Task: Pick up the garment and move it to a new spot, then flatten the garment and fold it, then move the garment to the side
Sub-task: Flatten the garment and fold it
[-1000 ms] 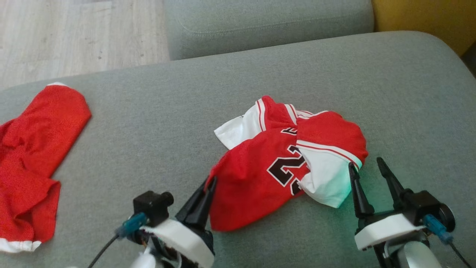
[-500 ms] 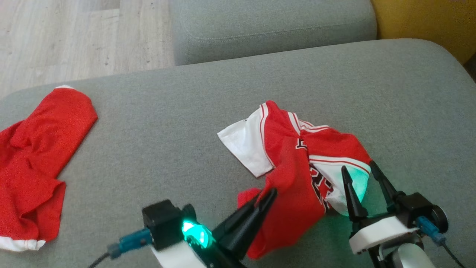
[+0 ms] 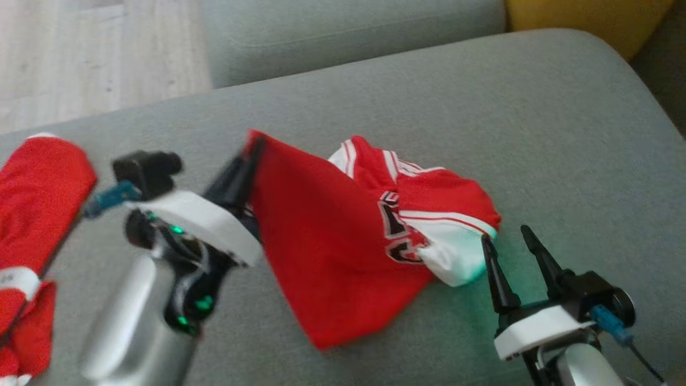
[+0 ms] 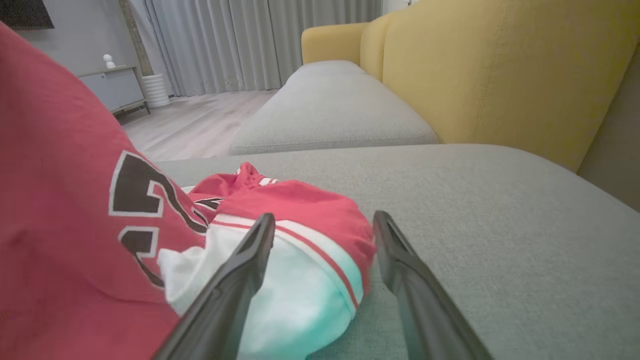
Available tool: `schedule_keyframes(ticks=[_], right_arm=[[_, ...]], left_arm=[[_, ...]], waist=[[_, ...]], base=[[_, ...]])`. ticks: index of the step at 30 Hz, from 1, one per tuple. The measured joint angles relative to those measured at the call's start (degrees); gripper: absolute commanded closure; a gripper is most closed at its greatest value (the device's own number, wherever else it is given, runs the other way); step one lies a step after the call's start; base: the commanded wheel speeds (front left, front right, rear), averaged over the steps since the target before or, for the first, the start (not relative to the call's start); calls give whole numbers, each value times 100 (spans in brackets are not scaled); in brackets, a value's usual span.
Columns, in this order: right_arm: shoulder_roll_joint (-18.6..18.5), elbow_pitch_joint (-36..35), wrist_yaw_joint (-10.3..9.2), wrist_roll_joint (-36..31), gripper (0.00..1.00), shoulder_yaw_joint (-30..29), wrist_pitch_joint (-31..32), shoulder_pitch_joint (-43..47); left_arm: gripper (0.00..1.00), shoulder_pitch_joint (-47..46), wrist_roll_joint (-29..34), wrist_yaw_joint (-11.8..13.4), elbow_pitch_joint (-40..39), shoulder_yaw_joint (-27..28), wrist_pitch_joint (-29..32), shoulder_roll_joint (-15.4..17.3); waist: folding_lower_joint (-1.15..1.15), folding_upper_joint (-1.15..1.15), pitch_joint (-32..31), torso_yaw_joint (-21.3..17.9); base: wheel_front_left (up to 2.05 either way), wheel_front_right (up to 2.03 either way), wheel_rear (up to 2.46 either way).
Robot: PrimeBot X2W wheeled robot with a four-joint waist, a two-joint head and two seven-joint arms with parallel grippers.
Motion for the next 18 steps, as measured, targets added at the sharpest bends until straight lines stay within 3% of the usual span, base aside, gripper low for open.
schedule_keyframes(ticks=[6, 16, 17, 18], right_arm=[[1, -31, 0, -1, 0, 14, 0, -201], [0, -62, 0, 0, 0, 19, 0, -328], [0, -59, 0, 0, 0, 20, 1, -343], [1, -59, 0, 0, 0, 19, 0, -361]], left_arm=[[100, -756, 466, 59, 1644, 379, -568, 355], [100, -1866, 1218, 311, 3505, 598, -1945, 641], [88, -1918, 1276, 345, 3685, 624, -2101, 675], [69, -1951, 1291, 355, 3844, 648, -2221, 687]], waist=[[1, 0, 204, -344], [0, 0, 500, -860], [1, 0, 520, -901], [1, 0, 534, -937]], base=[[0, 0, 0], [0, 0, 0], [0, 0, 0], [0, 0, 0]])
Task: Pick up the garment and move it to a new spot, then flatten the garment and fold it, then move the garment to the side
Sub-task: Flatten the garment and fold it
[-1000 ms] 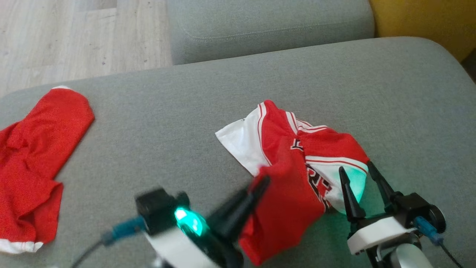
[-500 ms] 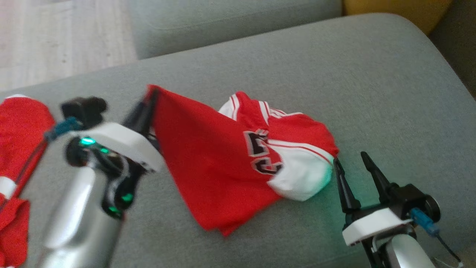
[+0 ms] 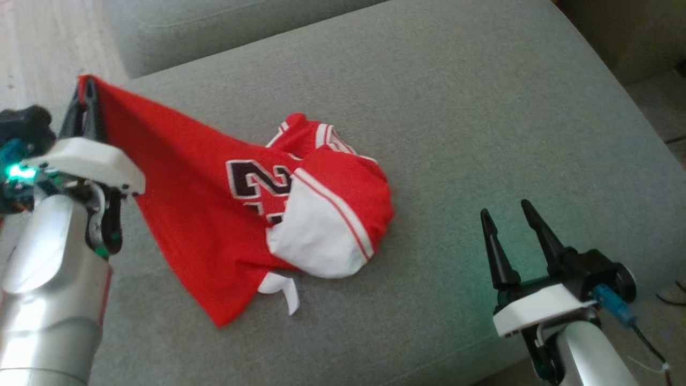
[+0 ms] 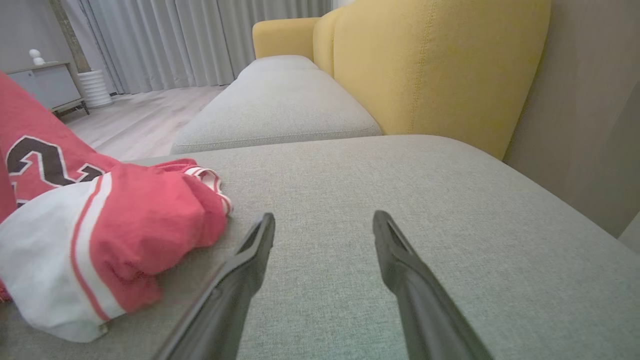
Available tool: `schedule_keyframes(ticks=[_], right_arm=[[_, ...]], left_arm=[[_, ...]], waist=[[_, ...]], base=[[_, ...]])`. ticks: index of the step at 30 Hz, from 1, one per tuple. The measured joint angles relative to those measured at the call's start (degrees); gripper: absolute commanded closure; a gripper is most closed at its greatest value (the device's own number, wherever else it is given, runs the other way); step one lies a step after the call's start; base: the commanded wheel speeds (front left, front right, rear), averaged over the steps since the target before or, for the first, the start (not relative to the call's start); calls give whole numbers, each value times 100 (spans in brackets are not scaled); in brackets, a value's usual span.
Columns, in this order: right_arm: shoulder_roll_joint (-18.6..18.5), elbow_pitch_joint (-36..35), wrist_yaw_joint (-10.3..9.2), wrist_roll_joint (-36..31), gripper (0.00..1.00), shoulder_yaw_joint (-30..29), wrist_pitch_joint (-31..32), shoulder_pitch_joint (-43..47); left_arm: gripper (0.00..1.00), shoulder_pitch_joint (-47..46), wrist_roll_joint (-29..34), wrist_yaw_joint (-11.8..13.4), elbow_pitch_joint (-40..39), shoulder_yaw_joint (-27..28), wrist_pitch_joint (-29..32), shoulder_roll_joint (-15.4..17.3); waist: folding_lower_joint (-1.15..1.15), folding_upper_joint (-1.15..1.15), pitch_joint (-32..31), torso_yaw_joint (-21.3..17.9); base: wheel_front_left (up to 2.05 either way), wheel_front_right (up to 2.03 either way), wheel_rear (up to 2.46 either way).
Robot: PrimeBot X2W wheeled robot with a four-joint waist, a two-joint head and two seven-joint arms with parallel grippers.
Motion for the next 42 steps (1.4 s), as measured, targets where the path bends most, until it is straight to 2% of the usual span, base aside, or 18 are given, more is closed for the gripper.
schedule_keyframes(ticks=[1, 2, 3, 4, 8, 14, 19, 25, 32, 36, 42], right_arm=[[0, -2, 0, 0, 0, -8, 0, -26], [-1, -8, 0, 0, 0, -25, 1, -42], [-1, -9, 0, 0, 0, -41, 0, -43], [-1, -9, 0, 0, 0, -56, 1, -42], [-1, -10, 0, -1, 0, -133, 0, -32], [0, -38, 0, -2, 0, -221, 0, -2], [-1, -87, 0, -46, 0, -331, 0, 164], [-13, -141, 0, -70, 0, -372, 1, 309], [-33, -219, 0, -94, 0, -445, 0, 395], [-45, -198, 0, -96, 0, -477, 0, 588], [-49, -156, 0, -127, 0, -487, 1, 664]], left_arm=[[53, -9, 14, 2, 140, 15, -136, -2], [43, -9, 22, 2, 261, 16, -279, -9], [15, -8, 27, 1, 389, 16, -394, -18], [0, -7, 27, -2, 517, 18, -503, -23], [0, 31, 24, -57, 823, 37, -870, -46], [0, 361, 23, -158, 679, 58, -1106, -242], [0, 1280, 76, -203, -2, 53, -1151, -523], [0, 2766, 385, -41, -1444, 278, -1161, -756], [0, 4384, 850, 98, -2517, 486, -1161, -925], [0, 4797, 1184, 67, -2918, 606, -1162, -1048], [0, 5218, 1537, -48, -3067, 657, -1162, -1185]], waist=[[0, 0, 15, -24], [-1, 0, 25, -35], [0, 0, 25, -33], [0, 0, 18, -22], [-1, 0, -41, 69], [-1, 0, -153, 274], [-1, 0, -312, 531], [-2, 0, -554, 776], [-2, 0, -736, 1060], [-2, 0, -809, 1234], [-2, 0, -894, 1459]], base=[[0, 0, 0], [0, 0, 0], [0, 0, 0], [0, 0, 0], [0, 0, 0], [0, 0, 0], [0, 0, 0], [0, 0, 0], [0, 0, 0], [0, 0, 0], [0, 0, 0]])
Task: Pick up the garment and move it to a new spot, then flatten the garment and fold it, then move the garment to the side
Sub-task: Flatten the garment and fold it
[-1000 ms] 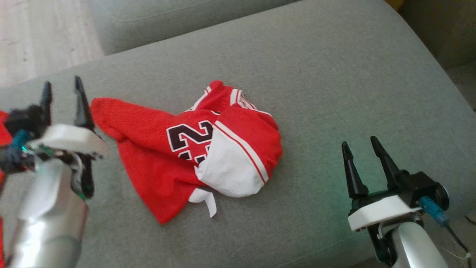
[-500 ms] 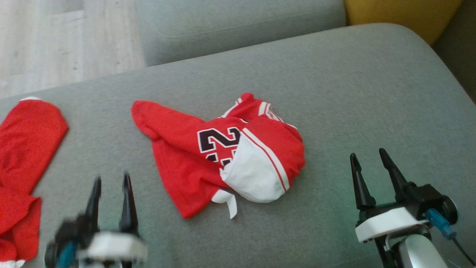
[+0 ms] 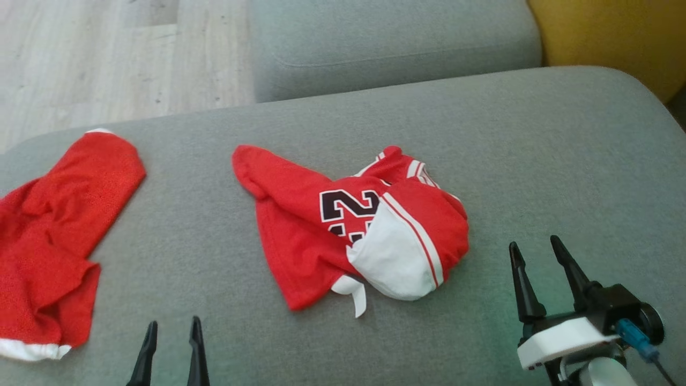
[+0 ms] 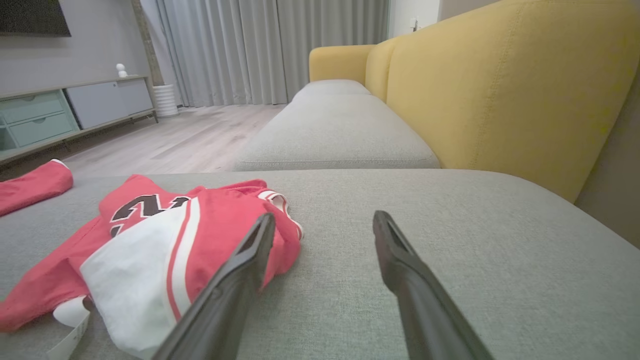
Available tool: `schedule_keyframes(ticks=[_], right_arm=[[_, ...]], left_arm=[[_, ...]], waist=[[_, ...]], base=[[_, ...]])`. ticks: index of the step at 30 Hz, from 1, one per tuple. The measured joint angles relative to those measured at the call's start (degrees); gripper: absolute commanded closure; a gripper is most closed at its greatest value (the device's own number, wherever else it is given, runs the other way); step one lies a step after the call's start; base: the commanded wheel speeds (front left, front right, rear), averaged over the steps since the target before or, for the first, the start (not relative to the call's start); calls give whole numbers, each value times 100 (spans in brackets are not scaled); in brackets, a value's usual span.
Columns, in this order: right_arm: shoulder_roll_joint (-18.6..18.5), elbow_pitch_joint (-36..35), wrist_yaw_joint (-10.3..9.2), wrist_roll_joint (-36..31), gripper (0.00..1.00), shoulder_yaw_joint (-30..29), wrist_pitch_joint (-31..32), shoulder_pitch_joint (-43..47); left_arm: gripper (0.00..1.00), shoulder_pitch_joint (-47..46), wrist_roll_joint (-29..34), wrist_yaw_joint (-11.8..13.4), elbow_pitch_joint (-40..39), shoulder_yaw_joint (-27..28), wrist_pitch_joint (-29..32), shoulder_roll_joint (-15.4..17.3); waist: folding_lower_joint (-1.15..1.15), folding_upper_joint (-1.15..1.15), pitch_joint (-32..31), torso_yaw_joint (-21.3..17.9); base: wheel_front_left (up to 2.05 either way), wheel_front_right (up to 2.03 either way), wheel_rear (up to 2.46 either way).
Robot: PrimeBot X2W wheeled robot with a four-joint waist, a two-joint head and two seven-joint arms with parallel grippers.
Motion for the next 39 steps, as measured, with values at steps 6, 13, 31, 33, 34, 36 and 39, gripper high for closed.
schedule_keyframes(ticks=[6, 13, 31, 33, 34, 36, 39], right_arm=[[2, 43, 0, -1, 0, 7, 0, 13], [10, 105, 0, 0, 0, 77, 0, 15], [20, 162, 0, 10, 0, 170, 0, 11], [20, 160, 0, 10, 0, 176, 0, 7], [20, 159, 0, 10, 0, 187, 0, 2], [20, 159, 0, 11, 0, 221, 0, -9], [20, 158, 0, 41, 0, 265, 0, -28]], left_arm=[[0, 93, 93, -148, 13, 175, 0, -115], [0, 56, 156, -267, 82, 352, 0, -179], [0, -65, 229, -500, 186, 286, 0, -257], [0, -130, 196, -588, 312, 47, 0, -258], [0, -191, 194, -630, 439, -111, 1, -258], [0, -333, 191, -702, 760, -413, 8, -263], [0, -582, 89, -769, 1229, -759, 153, -269]], waist=[[0, 0, -45, 174], [1, 0, -49, 206], [1, 0, 23, -5], [0, 0, 59, -43], [1, 0, 79, -68], [1, 0, 115, -129], [1, 0, 172, -236]], base=[[0, 0, 0], [0, 0, 0], [0, 0, 0], [0, 0, 0], [0, 0, 0], [0, 0, 0], [0, 0, 0]])
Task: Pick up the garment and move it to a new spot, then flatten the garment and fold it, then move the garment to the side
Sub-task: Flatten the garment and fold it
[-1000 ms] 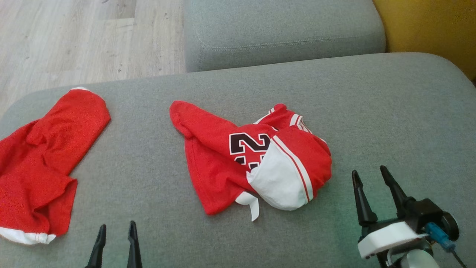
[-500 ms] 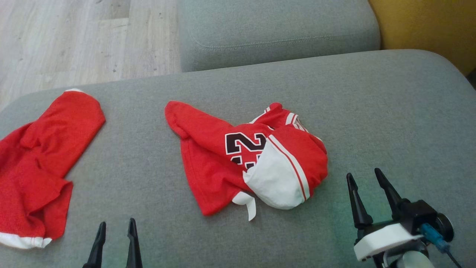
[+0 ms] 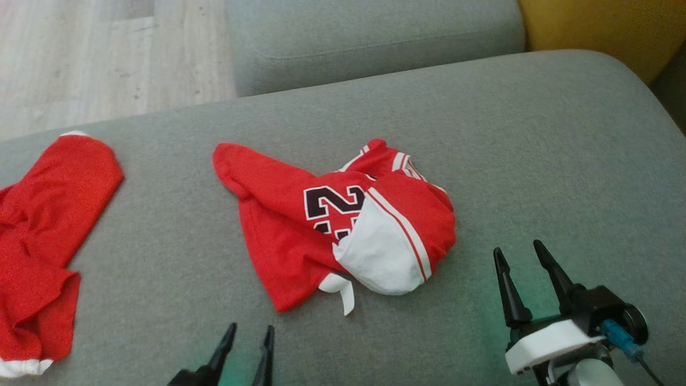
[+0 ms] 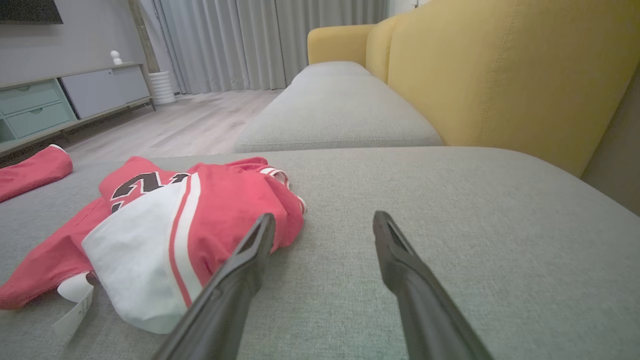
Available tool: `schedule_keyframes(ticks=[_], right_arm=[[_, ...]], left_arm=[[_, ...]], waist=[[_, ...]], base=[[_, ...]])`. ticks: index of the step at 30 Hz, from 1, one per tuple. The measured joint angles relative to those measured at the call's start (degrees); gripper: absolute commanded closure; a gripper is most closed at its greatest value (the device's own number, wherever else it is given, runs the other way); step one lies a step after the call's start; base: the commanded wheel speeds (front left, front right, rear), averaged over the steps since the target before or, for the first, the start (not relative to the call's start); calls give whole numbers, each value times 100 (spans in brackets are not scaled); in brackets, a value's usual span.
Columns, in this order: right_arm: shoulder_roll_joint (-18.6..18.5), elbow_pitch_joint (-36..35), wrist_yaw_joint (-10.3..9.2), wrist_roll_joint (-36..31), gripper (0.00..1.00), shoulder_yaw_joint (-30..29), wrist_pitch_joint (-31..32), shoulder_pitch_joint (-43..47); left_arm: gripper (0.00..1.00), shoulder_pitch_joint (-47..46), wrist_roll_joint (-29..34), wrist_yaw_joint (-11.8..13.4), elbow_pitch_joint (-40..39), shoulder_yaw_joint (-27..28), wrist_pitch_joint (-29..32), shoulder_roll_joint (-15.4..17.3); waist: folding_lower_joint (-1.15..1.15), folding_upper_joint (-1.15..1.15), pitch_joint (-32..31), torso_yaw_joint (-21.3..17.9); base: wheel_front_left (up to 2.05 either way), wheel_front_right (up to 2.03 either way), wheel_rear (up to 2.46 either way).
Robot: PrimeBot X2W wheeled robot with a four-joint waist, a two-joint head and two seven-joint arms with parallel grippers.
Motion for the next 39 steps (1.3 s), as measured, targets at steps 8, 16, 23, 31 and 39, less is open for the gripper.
schedule_keyframes(ticks=[8, 16, 23, 31, 39], right_arm=[[-2, -24, 0, 4, 0, -1, 0, -149], [-1, -68, 0, 12, 0, -49, 0, -213], [3, -74, 0, 29, 0, -113, 0, -215], [8, -54, 0, 25, 0, -135, 0, -198], [5, -11, 0, 27, 0, -46, 0, -118]], left_arm=[[0, -773, -382, -51, 961, -439, 176, -12], [0, -1233, -536, -53, 1493, -511, 82, -7], [100, -1466, -776, -53, 1658, -762, 5, 0], [100, -1408, -1521, -54, 1298, -1196, 136, 208], [100, -406, -2346, -53, 54, -1198, 1335, 1362]], waist=[[0, 0, 240, -297], [0, 0, 419, -546], [0, 0, 472, -617], [-1, 0, 296, -420], [-1, 0, 112, -90]], base=[[0, 0, 0], [0, 0, 0], [0, 0, 0], [0, 0, 0], [0, 0, 0]])
